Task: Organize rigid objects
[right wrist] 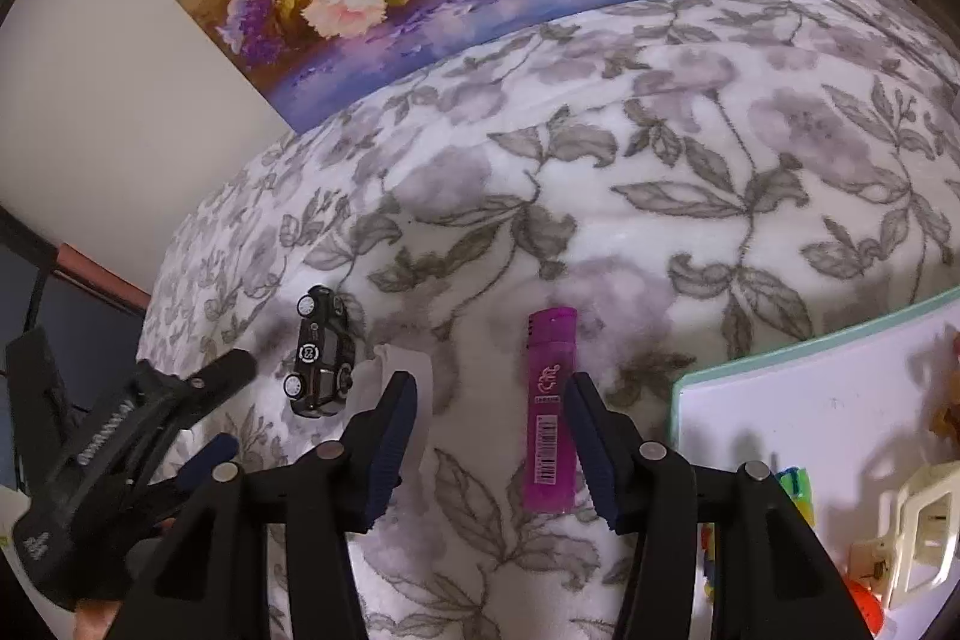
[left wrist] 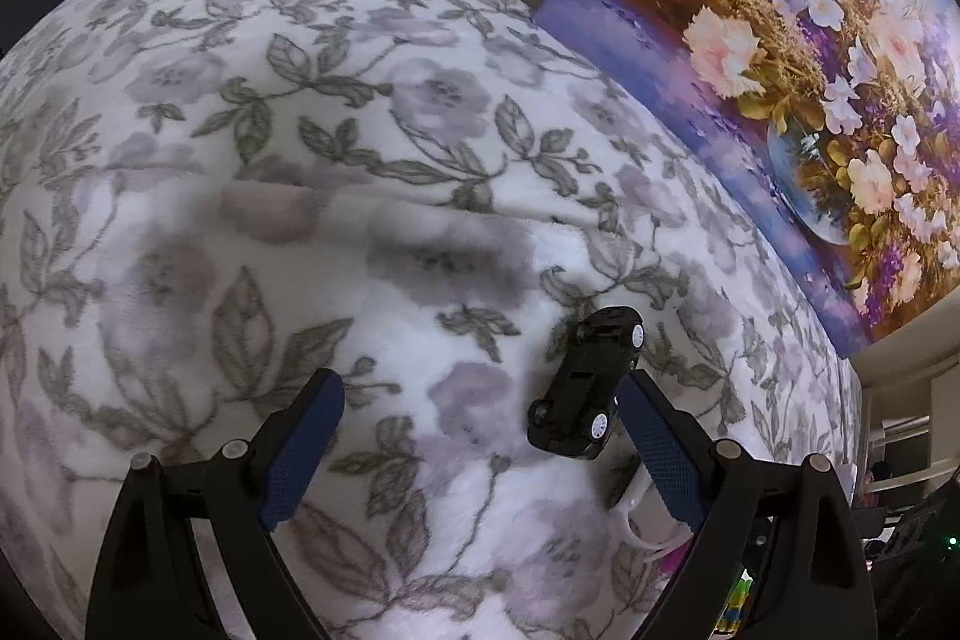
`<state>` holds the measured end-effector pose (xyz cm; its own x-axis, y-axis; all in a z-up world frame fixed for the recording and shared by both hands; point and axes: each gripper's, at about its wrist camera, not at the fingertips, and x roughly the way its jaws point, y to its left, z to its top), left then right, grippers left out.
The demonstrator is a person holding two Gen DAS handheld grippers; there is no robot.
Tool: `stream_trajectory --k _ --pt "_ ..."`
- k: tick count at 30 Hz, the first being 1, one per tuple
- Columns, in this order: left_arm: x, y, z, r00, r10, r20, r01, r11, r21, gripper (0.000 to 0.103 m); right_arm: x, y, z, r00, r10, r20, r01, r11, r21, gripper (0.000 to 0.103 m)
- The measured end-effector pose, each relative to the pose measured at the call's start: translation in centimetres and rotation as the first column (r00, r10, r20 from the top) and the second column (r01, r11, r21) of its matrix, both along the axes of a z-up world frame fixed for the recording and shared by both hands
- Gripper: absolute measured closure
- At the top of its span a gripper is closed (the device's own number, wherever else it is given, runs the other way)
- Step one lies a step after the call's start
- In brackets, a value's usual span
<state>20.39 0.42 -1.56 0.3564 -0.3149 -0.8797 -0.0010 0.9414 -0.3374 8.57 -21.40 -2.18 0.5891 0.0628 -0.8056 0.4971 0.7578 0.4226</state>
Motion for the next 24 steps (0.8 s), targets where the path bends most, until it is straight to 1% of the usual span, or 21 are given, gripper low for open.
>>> stream_trajectory --k 2,5,7,8,10,11,14,17,21,24 --pt "0.0 -0.3 -0.2 1.000 -0.007 0.001 0.007 1.000 0.001 0.010 -0.1 -0.5 -0.1 1.000 -0.019 -0.014 0.019 1.000 -0.001 0.046" --pt "0.1 -0.9 -0.3 0.999 -0.033 0.003 0.033 0.999 0.004 0.010 -0.3 -1.0 -0.1 1.000 -0.026 0.003 0.026 0.999 0.027 0.046" --pt "0.0 -1.1 -0.2 0.999 -0.041 0.012 0.040 0.999 0.005 0.010 -0.4 -1.2 0.2 0.999 -0.034 0.016 0.034 0.999 0.031 0.044" --pt "-0.1 -1.2 -0.1 0.999 -0.042 0.020 0.042 0.999 0.019 0.010 -0.3 -1.0 0.3 0.999 -0.029 0.015 0.029 0.999 0.027 0.042" --pt "-0.1 -1.5 0.1 0.998 -0.054 0.033 0.052 0.997 0.063 0.010 -0.1 -0.7 0.4 1.000 -0.010 0.008 0.010 1.000 0.013 0.041" --pt "-0.1 -1.6 0.1 0.997 -0.065 0.036 0.062 0.995 0.081 0.010 0.1 -0.3 0.4 1.000 0.000 -0.004 0.000 1.000 -0.004 0.041" --pt "-0.1 -2.2 -0.4 0.995 -0.098 0.025 0.096 0.991 0.097 0.010 0.5 0.4 0.0 0.998 0.013 -0.062 -0.017 0.998 -0.059 0.041" --pt "0.0 -3.0 -1.0 0.990 -0.141 0.010 0.139 0.980 0.141 0.010 1.0 1.2 -0.4 0.994 0.034 -0.105 -0.046 0.993 -0.112 0.041" --pt "0.2 -3.6 -1.2 0.986 -0.168 0.019 0.163 0.973 0.161 0.011 1.5 2.3 -1.0 0.988 0.047 -0.149 -0.073 0.983 -0.171 0.045" --pt "0.3 -4.5 -0.9 0.979 -0.201 0.037 0.192 0.965 0.177 0.014 1.7 2.7 -1.1 0.984 0.042 -0.171 -0.080 0.971 -0.223 0.052"
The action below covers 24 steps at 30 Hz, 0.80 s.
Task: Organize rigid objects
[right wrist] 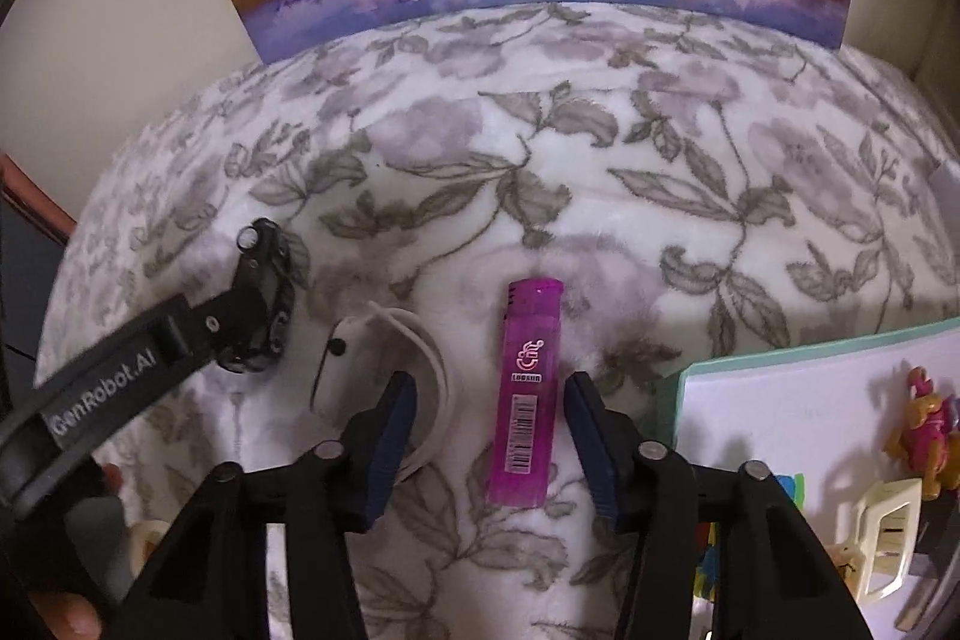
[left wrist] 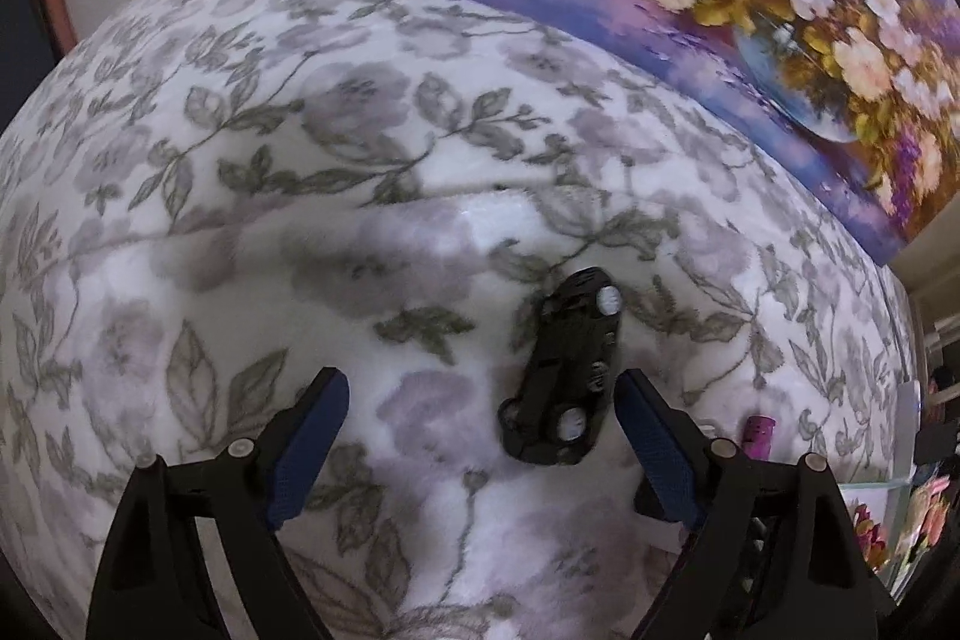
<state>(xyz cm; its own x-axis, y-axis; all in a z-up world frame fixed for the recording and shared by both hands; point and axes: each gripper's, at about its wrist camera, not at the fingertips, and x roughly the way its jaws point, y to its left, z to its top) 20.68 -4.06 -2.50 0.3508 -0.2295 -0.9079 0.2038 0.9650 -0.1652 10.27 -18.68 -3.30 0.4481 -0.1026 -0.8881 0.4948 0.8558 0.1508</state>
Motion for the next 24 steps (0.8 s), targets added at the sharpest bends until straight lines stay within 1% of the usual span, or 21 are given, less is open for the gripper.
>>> stream_trajectory --k 1,2,3,4,5,6,7,8,9,10,12,15,18,24 --pt "0.0 -0.4 0.0 1.000 -0.013 0.005 0.013 1.000 0.004 0.020 0.1 0.1 0.0 1.000 0.000 -0.006 0.000 1.000 -0.013 0.055" --pt "-0.1 -0.8 0.0 1.000 -0.026 0.007 0.026 1.000 0.012 0.028 0.2 0.1 -0.1 1.000 0.003 -0.007 -0.003 1.000 -0.022 0.055" --pt "0.0 -1.2 -0.2 0.999 -0.038 0.004 0.038 0.999 0.019 0.032 0.3 0.1 -0.2 1.000 0.004 -0.006 -0.004 1.000 -0.025 0.056" --pt "0.0 -1.5 -0.3 0.999 -0.046 -0.001 0.046 0.999 0.015 0.039 0.3 0.1 -0.2 1.000 0.004 -0.006 -0.005 1.000 -0.029 0.056" --pt "0.0 -1.8 -0.5 0.998 -0.056 -0.006 0.056 0.998 0.014 0.040 0.3 0.2 -0.2 1.000 0.005 -0.007 -0.006 0.999 -0.035 0.057" --pt "-0.1 -2.1 -0.6 0.998 -0.061 0.008 0.061 0.998 0.034 0.041 0.3 0.2 -0.2 1.000 0.007 -0.007 -0.008 0.999 -0.042 0.058" --pt "-0.2 -2.3 -0.6 0.998 -0.068 0.017 0.067 0.997 0.049 0.046 0.4 0.3 -0.2 1.000 0.009 -0.008 -0.010 0.999 -0.047 0.058" --pt "-0.2 -2.5 -0.6 0.997 -0.075 0.019 0.073 0.996 0.059 0.053 0.5 0.3 -0.2 1.000 0.012 -0.009 -0.013 0.998 -0.054 0.058" --pt "-0.3 -2.5 -0.5 0.997 -0.075 0.023 0.073 0.996 0.059 0.057 0.4 0.4 -0.2 1.000 0.014 -0.009 -0.015 0.998 -0.057 0.059" --pt "-0.3 -2.4 -0.5 0.997 -0.072 0.023 0.071 0.996 0.052 0.067 0.4 0.3 -0.2 1.000 0.014 -0.008 -0.014 0.998 -0.059 0.060" --pt "-0.3 -2.1 -0.5 0.998 -0.065 0.019 0.065 0.998 0.024 0.067 0.5 0.3 -0.2 1.000 0.014 -0.009 -0.014 0.998 -0.064 0.061" --pt "-0.5 -1.7 -0.5 0.998 -0.062 0.011 0.062 0.998 0.005 0.067 0.4 0.4 -0.2 1.000 0.018 -0.011 -0.019 0.997 -0.077 0.066" --pt "-0.9 -1.1 -0.3 0.999 -0.052 -0.001 0.052 0.999 0.008 0.067 0.3 0.7 -0.1 0.999 0.029 -0.013 -0.030 0.997 -0.073 0.075" --pt "-1.4 0.3 1.1 1.000 -0.017 -0.013 0.017 1.000 0.016 0.067 -0.4 1.1 -0.1 0.999 0.038 -0.018 -0.038 0.998 -0.049 0.076"
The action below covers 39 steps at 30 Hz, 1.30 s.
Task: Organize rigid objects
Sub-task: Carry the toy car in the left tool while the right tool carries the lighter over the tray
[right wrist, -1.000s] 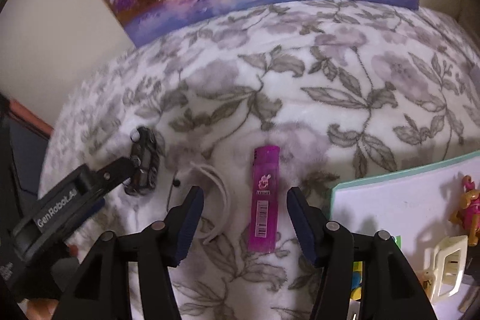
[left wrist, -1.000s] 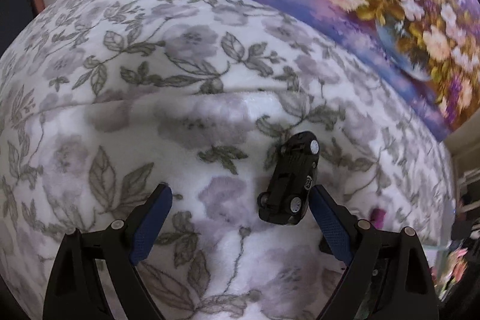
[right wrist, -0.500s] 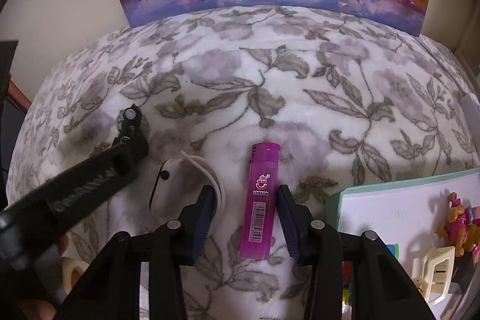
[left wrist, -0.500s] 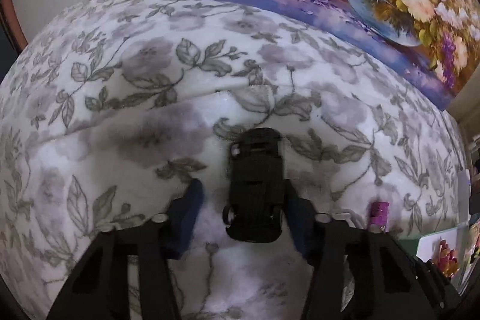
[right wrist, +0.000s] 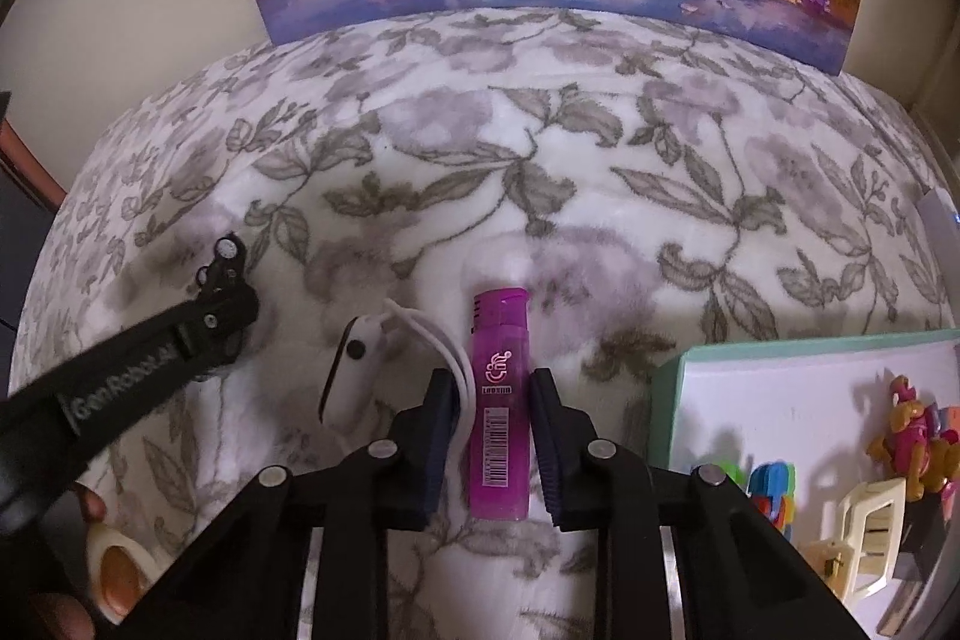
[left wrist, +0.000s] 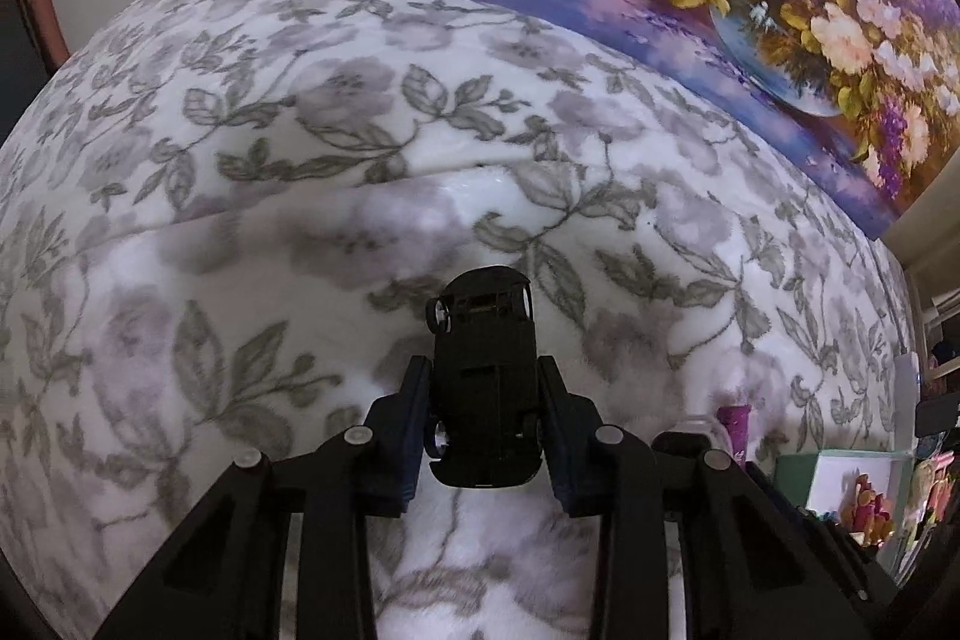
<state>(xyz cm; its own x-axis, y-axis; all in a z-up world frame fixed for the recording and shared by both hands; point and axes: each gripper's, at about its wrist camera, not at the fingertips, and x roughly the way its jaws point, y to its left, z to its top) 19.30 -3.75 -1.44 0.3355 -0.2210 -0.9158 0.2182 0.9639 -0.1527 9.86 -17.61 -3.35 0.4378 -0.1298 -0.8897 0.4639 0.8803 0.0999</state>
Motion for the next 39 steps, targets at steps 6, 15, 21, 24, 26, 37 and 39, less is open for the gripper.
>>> stream_trajectory --k 6,15,21,24,26,37,39 --pt "-1.4 0.7 3.2 0.999 0.018 0.037 -0.018 1.000 -0.002 0.067 -1.2 0.2 1.0 1.000 0.010 0.016 -0.011 0.998 0.056 0.076" --pt "-6.7 -0.1 9.9 0.993 0.002 0.121 0.006 0.998 -0.065 0.067 -6.2 -0.2 6.2 0.995 -0.001 0.098 -0.006 0.997 0.075 0.076" --pt "-12.6 -2.7 11.7 0.983 -0.090 0.162 0.102 0.993 -0.066 0.067 -12.1 -3.1 7.8 0.990 -0.095 0.106 0.086 0.993 0.082 0.076" --pt "-15.2 -4.1 11.3 0.979 -0.143 0.143 0.156 0.984 -0.084 0.067 -15.1 -4.9 8.0 0.983 -0.147 0.110 0.137 0.986 0.098 0.076" --pt "-16.9 -5.4 10.8 0.973 -0.190 0.129 0.200 0.977 -0.073 0.067 -17.2 -6.0 8.1 0.978 -0.183 0.098 0.176 0.981 0.076 0.076" --pt "-23.3 -11.6 5.2 0.924 -0.379 -0.041 0.380 0.925 0.001 0.067 -23.2 -10.1 4.8 0.958 -0.285 -0.016 0.285 0.953 0.102 0.076" --pt "-23.7 -11.8 4.4 0.921 -0.383 -0.068 0.385 0.923 0.018 0.067 -23.5 -10.4 3.8 0.958 -0.285 -0.043 0.288 0.950 0.122 0.074"
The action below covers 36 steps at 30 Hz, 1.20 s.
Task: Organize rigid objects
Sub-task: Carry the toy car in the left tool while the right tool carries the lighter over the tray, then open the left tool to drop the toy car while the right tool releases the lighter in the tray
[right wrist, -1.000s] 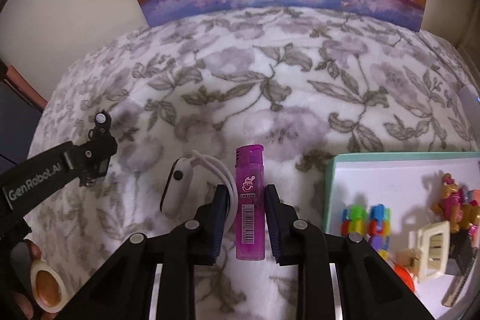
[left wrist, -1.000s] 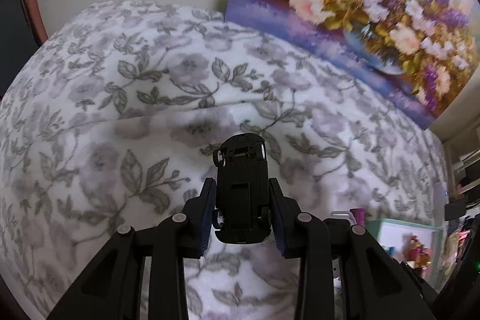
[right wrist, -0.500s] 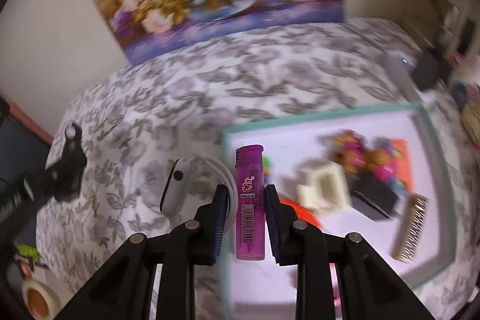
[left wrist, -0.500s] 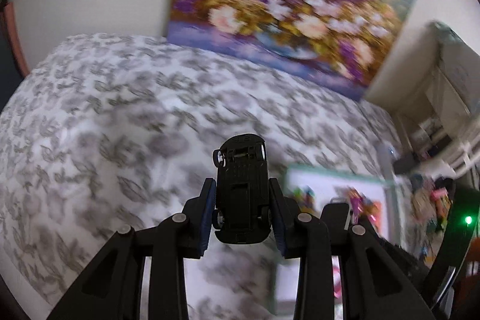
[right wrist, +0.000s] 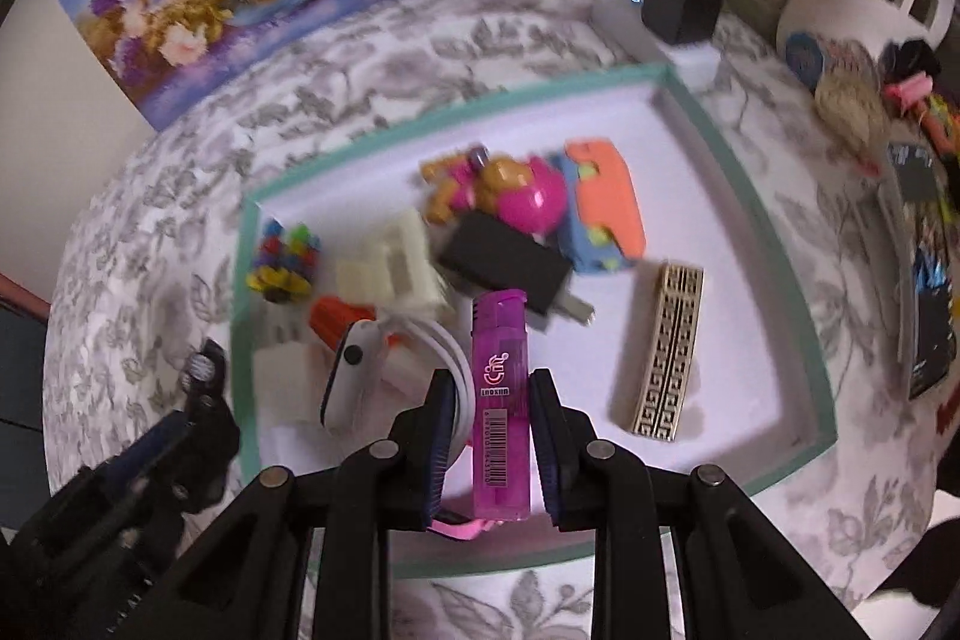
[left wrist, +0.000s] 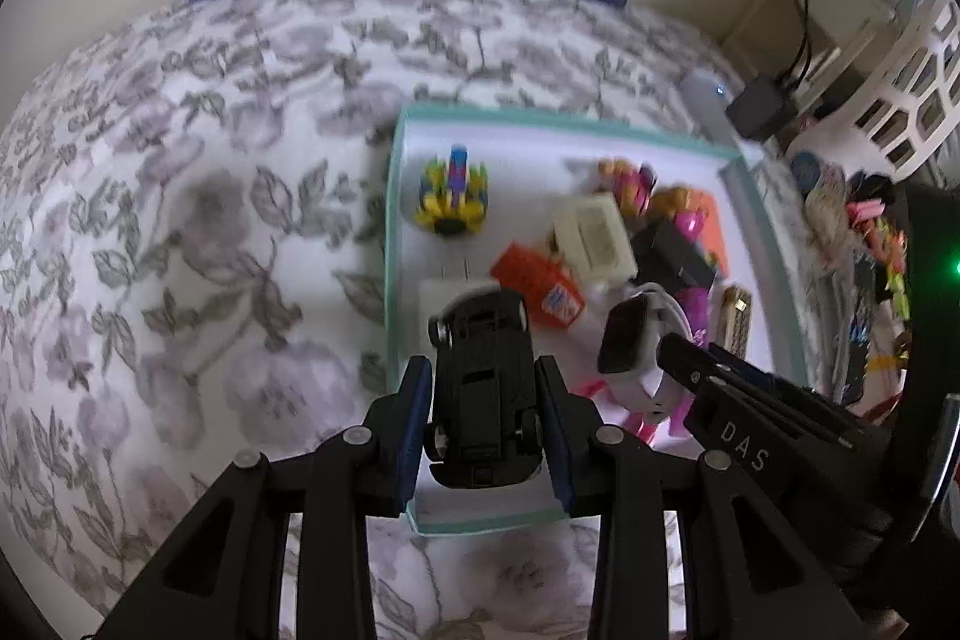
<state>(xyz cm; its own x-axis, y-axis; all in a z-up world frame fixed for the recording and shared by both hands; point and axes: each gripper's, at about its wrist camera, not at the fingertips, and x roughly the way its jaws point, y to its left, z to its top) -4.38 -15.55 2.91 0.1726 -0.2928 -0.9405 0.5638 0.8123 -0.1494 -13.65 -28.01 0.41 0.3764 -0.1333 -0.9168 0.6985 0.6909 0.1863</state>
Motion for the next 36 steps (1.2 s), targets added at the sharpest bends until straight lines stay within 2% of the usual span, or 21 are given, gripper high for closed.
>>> stream_trajectory --k 1,4,6,8,10,12,14,18,20,23,30,36 --pt "-0.2 0.0 -0.3 1.000 -0.002 -0.005 0.002 1.000 0.012 0.066 -0.1 0.0 -0.4 1.000 0.000 -0.009 0.000 1.000 0.007 0.073" --pt "-0.4 0.3 -0.7 1.000 0.002 -0.010 -0.002 1.000 0.024 0.052 -0.1 -0.1 -1.3 0.999 0.003 -0.046 -0.002 1.000 0.017 0.072" --pt "-0.2 0.9 -0.6 1.000 0.022 -0.009 -0.022 1.000 0.021 0.048 -0.2 0.0 -1.4 0.999 0.006 -0.049 -0.006 1.000 0.018 0.072" --pt "-0.1 1.8 -0.4 0.999 0.049 -0.003 -0.049 0.999 0.017 0.038 -0.3 0.3 -1.3 0.999 0.011 -0.046 -0.010 1.000 0.012 0.056" --pt "0.1 2.6 -0.2 0.997 0.071 0.009 -0.071 0.997 0.022 0.035 -0.5 0.6 -1.1 0.999 0.012 -0.046 -0.012 1.000 -0.006 0.045" --pt "0.4 3.5 -0.2 0.995 0.093 0.041 -0.095 0.994 0.048 0.030 -0.4 0.9 -0.9 0.999 0.016 -0.047 -0.017 1.000 -0.020 0.045" --pt "0.7 4.3 -0.3 0.990 0.112 0.083 -0.119 0.989 0.088 0.021 -0.6 1.3 -0.8 0.999 0.017 -0.044 -0.018 0.999 -0.030 0.036" --pt "0.9 5.7 -0.6 0.983 0.139 0.124 -0.154 0.980 0.123 0.016 -0.5 2.1 -0.7 0.998 0.035 -0.046 -0.038 0.997 -0.063 0.024" --pt "0.9 6.3 -0.7 0.980 0.144 0.136 -0.162 0.978 0.132 0.008 -0.4 2.5 -0.6 0.998 0.052 -0.035 -0.054 0.997 -0.060 0.012" --pt "1.0 6.9 -0.8 0.976 0.151 0.158 -0.175 0.973 0.150 0.007 -0.6 2.9 -0.5 0.998 0.060 -0.019 -0.061 0.996 -0.064 0.000" --pt "0.9 8.5 -1.1 0.972 0.179 0.151 -0.203 0.965 0.167 0.007 -1.1 3.7 -0.3 0.998 0.070 -0.010 -0.070 0.995 -0.077 0.000" --pt "0.6 9.3 -0.2 0.961 0.209 0.180 -0.238 0.959 0.157 0.007 -1.7 4.4 -0.1 0.997 0.081 -0.014 -0.082 0.992 -0.092 0.000"
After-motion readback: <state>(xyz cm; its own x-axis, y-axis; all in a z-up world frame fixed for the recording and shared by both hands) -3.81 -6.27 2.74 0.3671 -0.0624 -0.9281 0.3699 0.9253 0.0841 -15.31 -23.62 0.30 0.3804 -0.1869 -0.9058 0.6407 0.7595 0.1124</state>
